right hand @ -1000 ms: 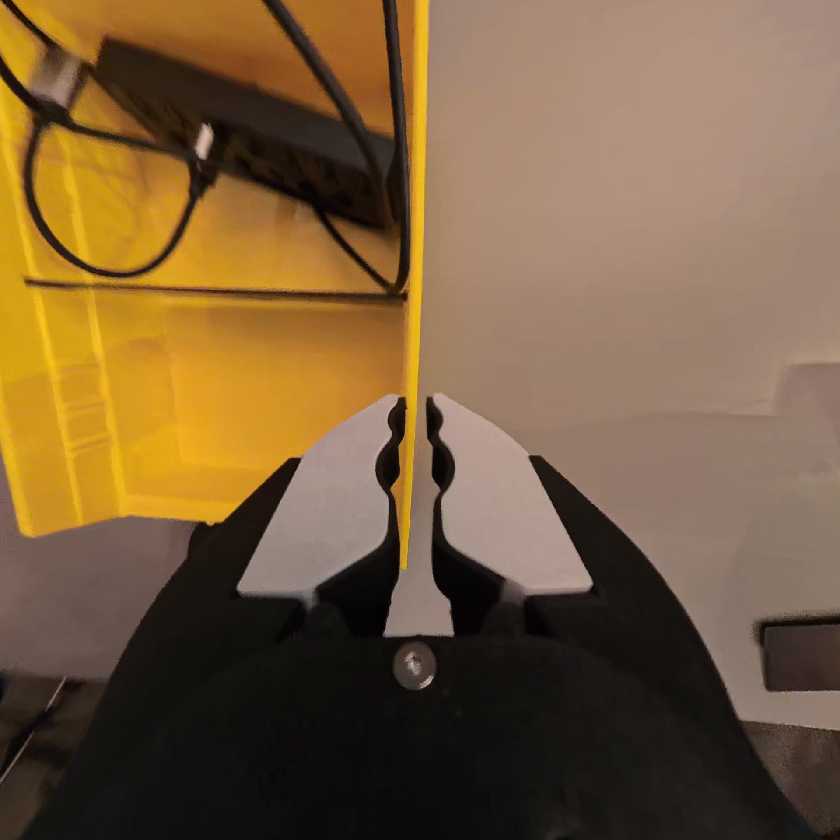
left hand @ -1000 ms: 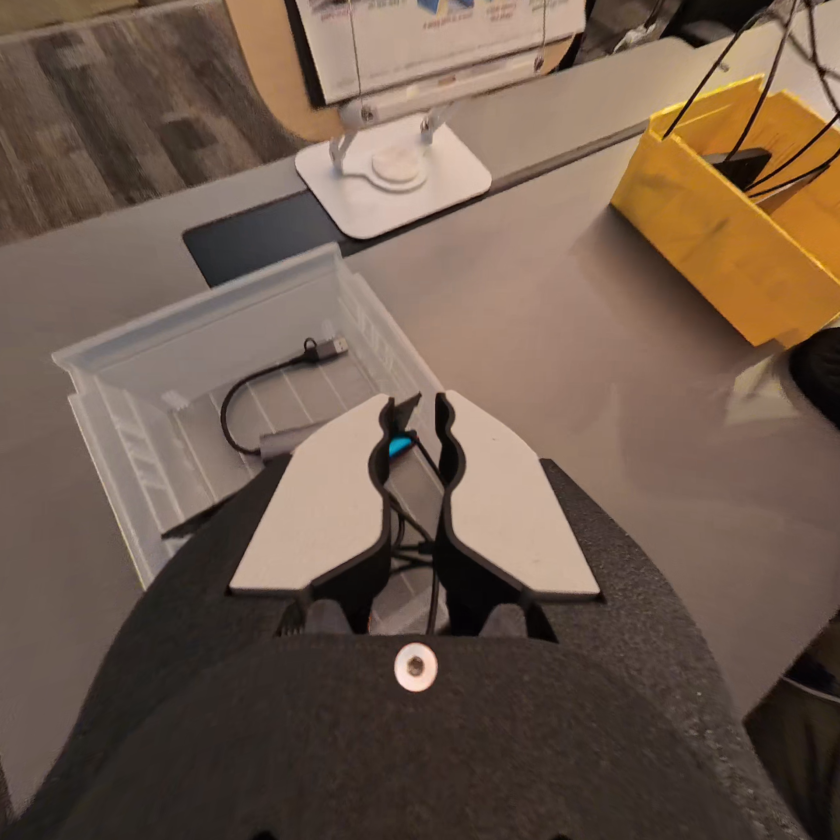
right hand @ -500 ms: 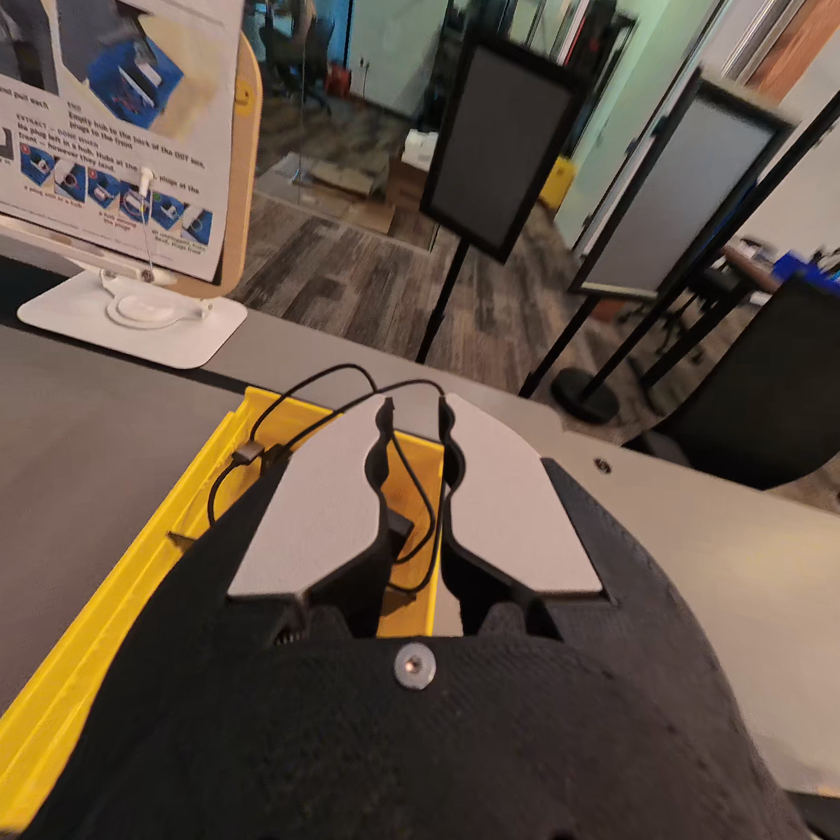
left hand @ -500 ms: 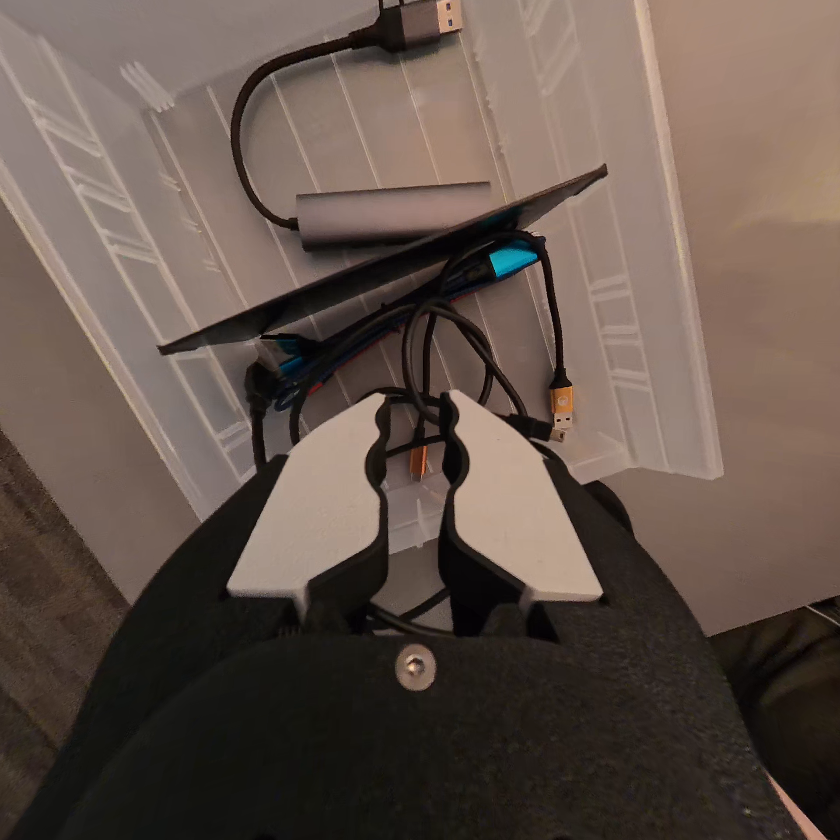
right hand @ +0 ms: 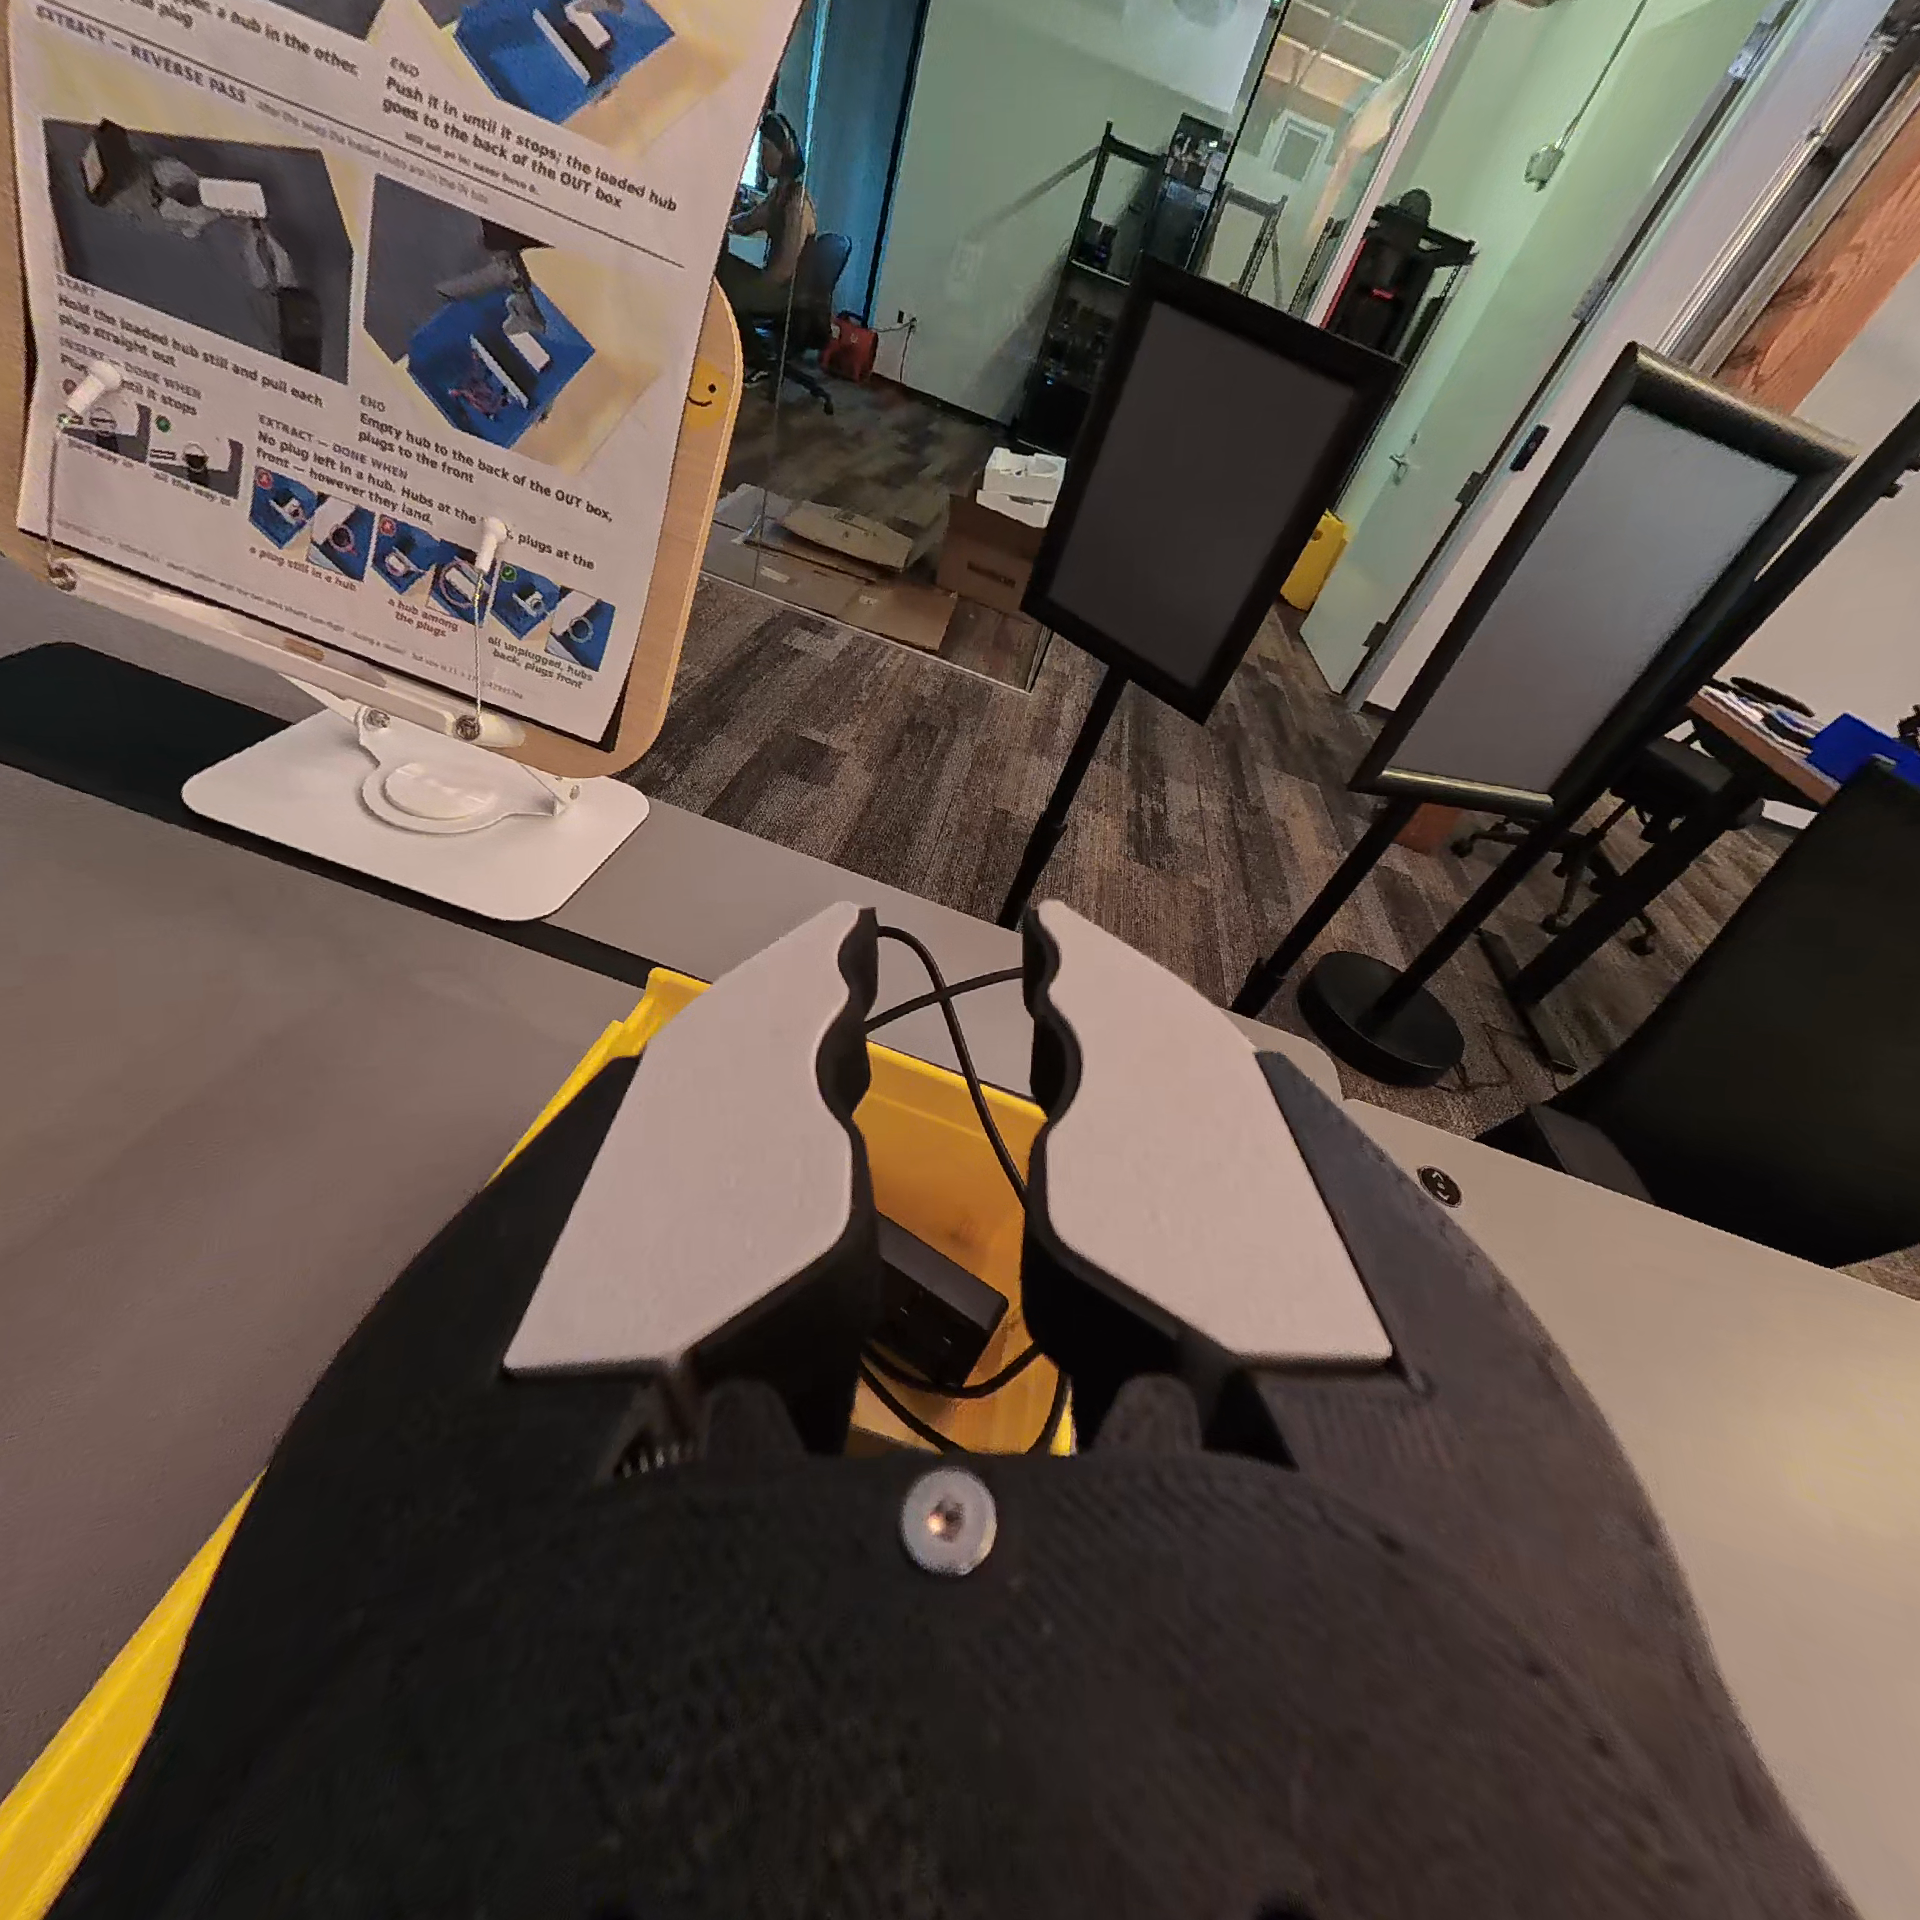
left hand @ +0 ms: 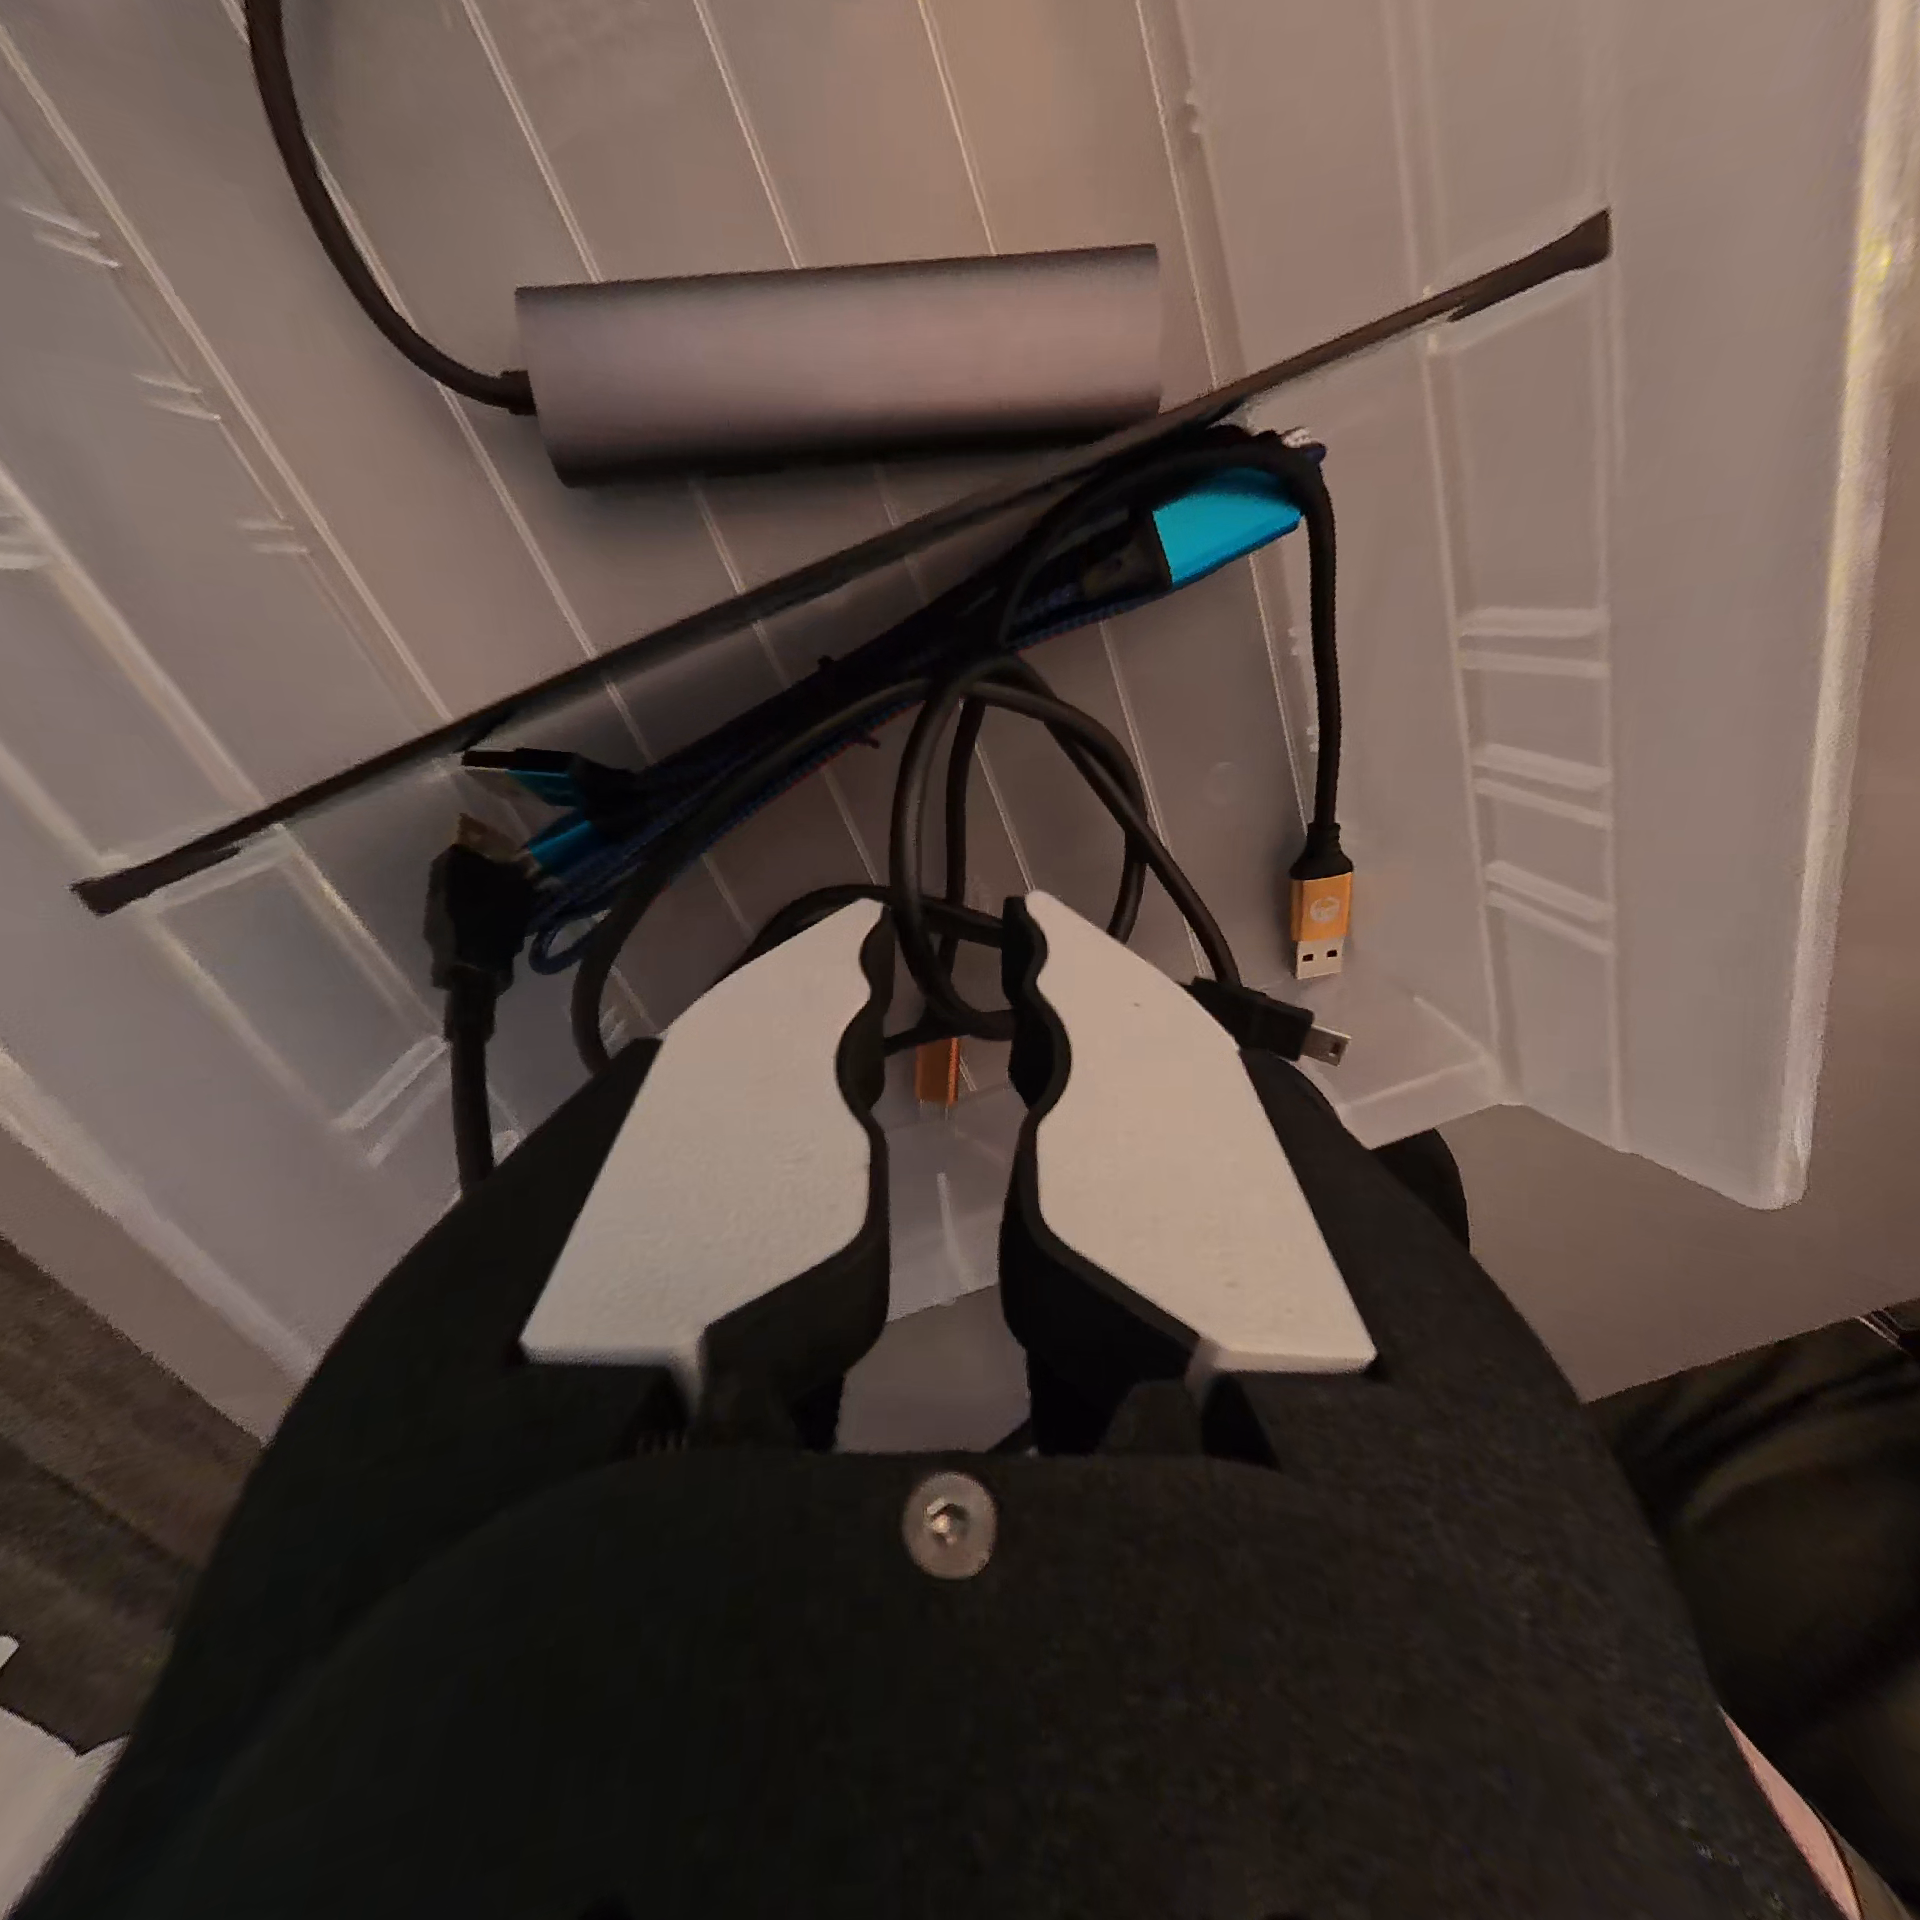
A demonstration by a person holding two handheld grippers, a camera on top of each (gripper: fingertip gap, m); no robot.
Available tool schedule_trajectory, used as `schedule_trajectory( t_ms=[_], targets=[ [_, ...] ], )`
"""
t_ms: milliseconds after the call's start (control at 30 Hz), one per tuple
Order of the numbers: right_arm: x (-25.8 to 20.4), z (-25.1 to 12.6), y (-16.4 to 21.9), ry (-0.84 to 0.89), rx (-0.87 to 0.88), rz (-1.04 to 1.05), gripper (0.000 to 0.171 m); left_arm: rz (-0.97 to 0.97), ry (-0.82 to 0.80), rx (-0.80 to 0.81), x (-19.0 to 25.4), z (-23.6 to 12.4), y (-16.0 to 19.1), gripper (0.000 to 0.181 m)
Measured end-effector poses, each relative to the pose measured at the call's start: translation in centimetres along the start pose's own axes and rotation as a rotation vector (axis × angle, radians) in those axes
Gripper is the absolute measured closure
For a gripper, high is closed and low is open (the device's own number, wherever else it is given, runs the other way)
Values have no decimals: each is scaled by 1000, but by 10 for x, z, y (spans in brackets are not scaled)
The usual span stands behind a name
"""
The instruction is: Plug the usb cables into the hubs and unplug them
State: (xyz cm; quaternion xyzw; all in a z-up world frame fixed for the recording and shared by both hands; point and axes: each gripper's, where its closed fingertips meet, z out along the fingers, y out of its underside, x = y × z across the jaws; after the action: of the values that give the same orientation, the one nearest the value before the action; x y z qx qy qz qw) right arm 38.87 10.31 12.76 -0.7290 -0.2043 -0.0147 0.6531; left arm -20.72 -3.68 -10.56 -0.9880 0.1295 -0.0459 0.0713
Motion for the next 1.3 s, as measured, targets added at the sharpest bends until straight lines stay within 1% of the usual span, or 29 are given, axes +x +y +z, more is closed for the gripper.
schedule_trajectory(
  t_ms=[33, 67, 133, 233, 333, 433, 533, 667, 733, 800, 867, 1000, 1067, 1167, 1233, 1300],
  targets=[
    [-1, 1, 1, -5, -4, 2, 144, 0, 8, -15, 0, 3, 1, 164],
    [-2, 2, 2, -9, -9, 2, 144, 2, 6, -31, -1, 5, 3, 172],
    [-3, 3, 4, -12, -19, -4, 144, 4, 10, -28, -1, 4, 2, 174],
    [-5, 4, 4, -5, -25, -28, 144, 32, 11, 50, 5, -11, -6, 176],
    [-7, 4, 3, -6, -21, -38, 144, 61, -34, 157, 8, -35, -15, 177],
    [-10, 6, 4, -18, -26, -38, 144, 87, -66, 297, 16, -66, -24, 177],
    [-14, 8, 6, -27, -34, -48, 144, 111, -78, 497, 29, -106, -35, 177],
    [-27, 11, 4, -71, -31, -57, 144, 153, -28, 807, 55, -166, -47, 177],
    [-41, 13, 2, -124, -18, -65, 144, 181, 20, 948, 70, -193, -48, 178],
    [-57, 16, 1, -172, -18, -81, 144, 196, 33, 1067, 78, -216, -47, 178],
    [-72, 21, 2, -203, -31, -106, 144, 186, 40, 1158, 81, -235, -44, 178],
    [-108, 31, 7, -290, -61, -148, 143, 201, 108, 1276, 92, -258, -36, 178],
    [-135, 31, 5, -403, -40, -115, 144, 224, 176, 1317, 102, -267, -35, 178],
    [-197, 17, -13, -698, 54, 11, 144, 276, 270, 1318, 120, -277, -40, 178],
    [-239, 3, -21, -878, 89, 71, 142, 317, 287, 1306, 132, -290, -47, 178],
    [-282, -13, -25, -1043, 108, 143, 124, 378, 296, 1281, 151, -308, -56, 178]
  ],
)
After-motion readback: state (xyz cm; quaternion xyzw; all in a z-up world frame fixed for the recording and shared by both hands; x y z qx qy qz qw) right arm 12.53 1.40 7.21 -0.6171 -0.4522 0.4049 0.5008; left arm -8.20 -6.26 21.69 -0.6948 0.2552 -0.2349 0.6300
